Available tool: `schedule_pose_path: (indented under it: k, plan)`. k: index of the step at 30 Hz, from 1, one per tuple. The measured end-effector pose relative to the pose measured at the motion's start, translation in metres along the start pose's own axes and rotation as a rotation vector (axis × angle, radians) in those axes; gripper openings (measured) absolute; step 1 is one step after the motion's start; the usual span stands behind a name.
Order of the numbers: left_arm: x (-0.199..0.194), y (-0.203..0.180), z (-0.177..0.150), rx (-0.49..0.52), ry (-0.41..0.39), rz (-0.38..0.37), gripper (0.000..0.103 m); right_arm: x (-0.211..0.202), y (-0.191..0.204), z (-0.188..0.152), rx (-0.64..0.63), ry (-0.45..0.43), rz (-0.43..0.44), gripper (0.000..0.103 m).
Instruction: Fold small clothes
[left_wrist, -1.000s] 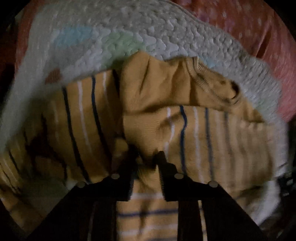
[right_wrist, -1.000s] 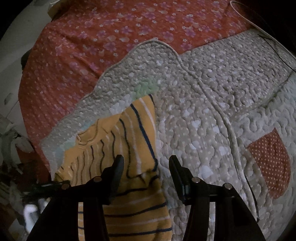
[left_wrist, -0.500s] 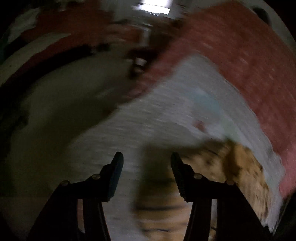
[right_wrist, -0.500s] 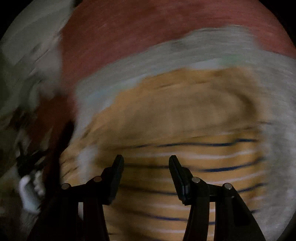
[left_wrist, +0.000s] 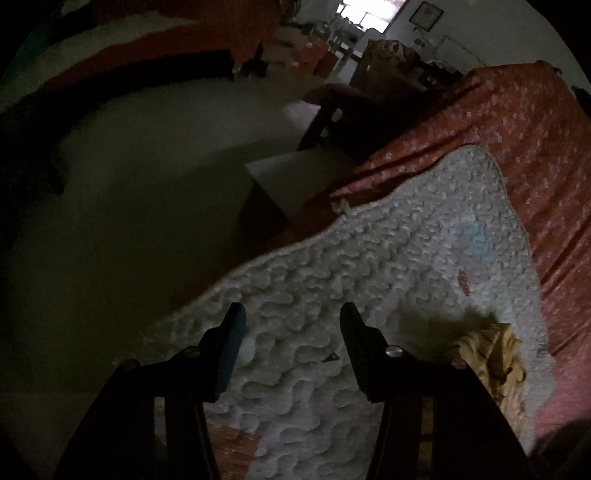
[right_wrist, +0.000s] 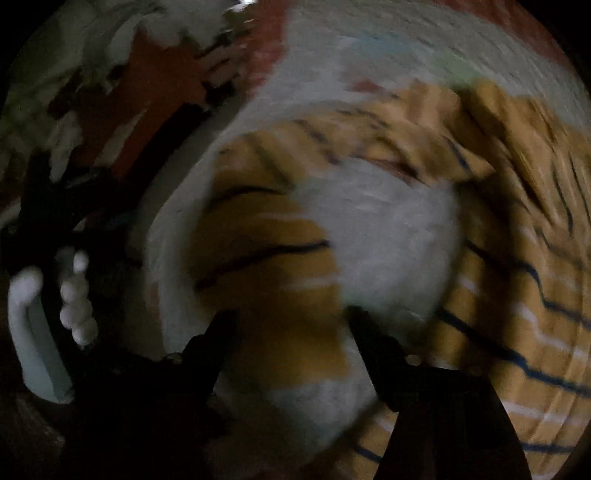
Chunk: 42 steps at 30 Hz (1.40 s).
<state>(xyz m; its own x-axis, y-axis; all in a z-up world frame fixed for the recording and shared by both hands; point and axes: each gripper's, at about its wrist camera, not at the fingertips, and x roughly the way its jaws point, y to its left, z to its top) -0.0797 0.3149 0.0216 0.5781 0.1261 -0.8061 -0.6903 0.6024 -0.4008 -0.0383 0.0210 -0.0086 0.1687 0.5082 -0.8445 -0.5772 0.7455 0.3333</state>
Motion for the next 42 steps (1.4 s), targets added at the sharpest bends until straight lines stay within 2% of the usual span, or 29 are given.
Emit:
schedule_pose_path:
  k: [1, 2, 3, 7, 10, 13, 15, 17, 20, 23, 24, 25, 26, 28, 32, 34, 36, 39, 40, 42]
  plan:
    - [0.001, -0.001, -0.001, -0.006, 0.008, -0.011, 0.051, 0.003, 0.012, 0.004, -0.045, 0.026, -0.001, 0.014]
    - [0.003, -0.002, -0.001, -0.012, 0.017, -0.025, 0.051, 0.003, 0.02, 0.011, -0.077, 0.048, -0.014, 0.013]
    - [0.004, -0.005, -0.003, -0.011, 0.019, -0.031, 0.051, -0.004, 0.025, 0.016, -0.103, 0.034, -0.032, 0.013]
    - [0.003, -0.017, -0.006, 0.015, 0.017, -0.05, 0.051, -0.075, 0.032, 0.052, -0.232, -0.107, -0.15, 0.013]
    - [0.003, -0.026, -0.009, 0.039, 0.021, -0.069, 0.051, -0.147, 0.008, 0.075, -0.253, -0.21, -0.263, 0.013]
    - [0.004, -0.038, -0.013, 0.064, 0.034, -0.097, 0.051, -0.214, -0.043, 0.09, -0.192, -0.273, -0.411, 0.013]
    - [0.005, -0.047, -0.018, 0.085, 0.045, -0.108, 0.051, -0.242, -0.089, 0.095, -0.106, -0.258, -0.49, 0.013]
    - [0.006, -0.06, -0.024, 0.119, 0.053, -0.118, 0.051, -0.251, -0.142, 0.094, -0.017, -0.22, -0.602, 0.013]
    - [0.008, -0.08, -0.033, 0.17, 0.06, -0.128, 0.052, -0.234, -0.222, 0.084, 0.126, -0.093, -0.743, 0.015]
    - [0.013, -0.105, -0.046, 0.235, 0.075, -0.135, 0.052, -0.216, -0.278, 0.061, 0.215, -0.008, -0.854, 0.022]
    - [0.014, -0.112, -0.05, 0.256, 0.082, -0.138, 0.052, -0.214, -0.281, 0.053, 0.227, -0.018, -0.846, 0.023]
    - [0.015, -0.117, -0.053, 0.27, 0.087, -0.141, 0.052, -0.214, -0.283, 0.046, 0.245, -0.044, -0.808, 0.033]
    - [0.017, -0.127, -0.059, 0.298, 0.098, -0.152, 0.052, -0.215, -0.282, 0.041, 0.261, -0.067, -0.767, 0.047]
    - [0.02, -0.14, -0.066, 0.34, 0.111, -0.166, 0.052, -0.216, -0.28, 0.032, 0.265, -0.103, -0.728, 0.055]
    - [0.028, -0.171, -0.09, 0.437, 0.177, -0.215, 0.053, -0.204, -0.279, 0.015, 0.265, -0.125, -0.674, 0.055]
    - [0.032, -0.182, -0.101, 0.471, 0.222, -0.237, 0.053, -0.2, -0.279, -0.005, 0.311, -0.128, -0.659, 0.055]
    - [0.039, -0.197, -0.119, 0.536, 0.277, -0.251, 0.053, -0.201, -0.288, -0.025, 0.37, -0.138, -0.607, 0.055]
    - [0.039, -0.214, -0.144, 0.644, 0.281, -0.225, 0.056, -0.204, -0.291, -0.059, 0.459, -0.166, -0.524, 0.055]
    - [0.037, -0.216, -0.149, 0.664, 0.277, -0.224, 0.06, -0.206, -0.29, -0.074, 0.486, -0.178, -0.492, 0.055]
    - [0.035, -0.226, -0.17, 0.716, 0.282, -0.232, 0.061, -0.208, -0.286, -0.096, 0.514, -0.193, -0.469, 0.055]
